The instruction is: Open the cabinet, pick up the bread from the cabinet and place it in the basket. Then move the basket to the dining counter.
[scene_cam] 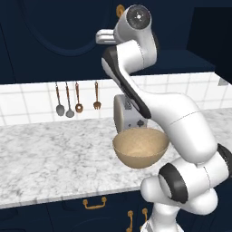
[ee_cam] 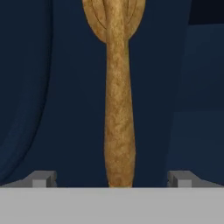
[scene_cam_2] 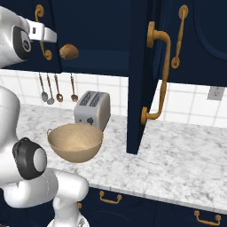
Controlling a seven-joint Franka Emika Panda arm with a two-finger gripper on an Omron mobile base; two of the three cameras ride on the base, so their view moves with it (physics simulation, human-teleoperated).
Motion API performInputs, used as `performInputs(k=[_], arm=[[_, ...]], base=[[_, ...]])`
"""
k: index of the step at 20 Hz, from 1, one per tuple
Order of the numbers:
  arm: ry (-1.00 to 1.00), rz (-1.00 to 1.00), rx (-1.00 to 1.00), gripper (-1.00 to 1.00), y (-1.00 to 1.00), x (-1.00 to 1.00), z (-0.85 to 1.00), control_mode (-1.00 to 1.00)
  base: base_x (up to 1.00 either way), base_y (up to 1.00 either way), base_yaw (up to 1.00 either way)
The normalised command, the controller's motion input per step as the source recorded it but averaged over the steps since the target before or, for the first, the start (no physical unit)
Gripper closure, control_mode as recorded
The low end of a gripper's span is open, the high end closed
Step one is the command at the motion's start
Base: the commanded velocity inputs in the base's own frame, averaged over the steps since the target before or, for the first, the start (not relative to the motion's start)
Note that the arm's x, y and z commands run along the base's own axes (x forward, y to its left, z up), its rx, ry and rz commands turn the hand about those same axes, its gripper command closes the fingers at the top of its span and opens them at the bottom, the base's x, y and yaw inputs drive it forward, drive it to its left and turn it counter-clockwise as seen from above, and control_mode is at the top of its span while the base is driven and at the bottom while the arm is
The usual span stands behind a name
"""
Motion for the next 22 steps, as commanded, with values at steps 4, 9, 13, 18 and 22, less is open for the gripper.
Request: performInputs(k=[4, 9, 13, 18, 22], arm=[[0.0, 0.0, 0.0, -1.0, 0.0, 0.45, -0.08, -1.0], [0.0, 0.0, 0.0, 1.0, 0.23, 0.46, -0.25, -1.0], [0.0, 0.0, 0.0, 1.0, 0.43, 0.53, -0.26, -1.0], [0.06, 0.02, 0.0, 1.0, 0.63, 0.89, -0.31, -1.0], [0.04, 0.15, 0.05, 1.0, 0.9, 0.14, -0.26, -1.0]], base=[[0.0, 0.0, 0.0], [0.0, 0.0, 0.0], [0.0, 0.0, 0.0], [0.0, 0.0, 0.0], [0.0, 0.0, 0.0]])
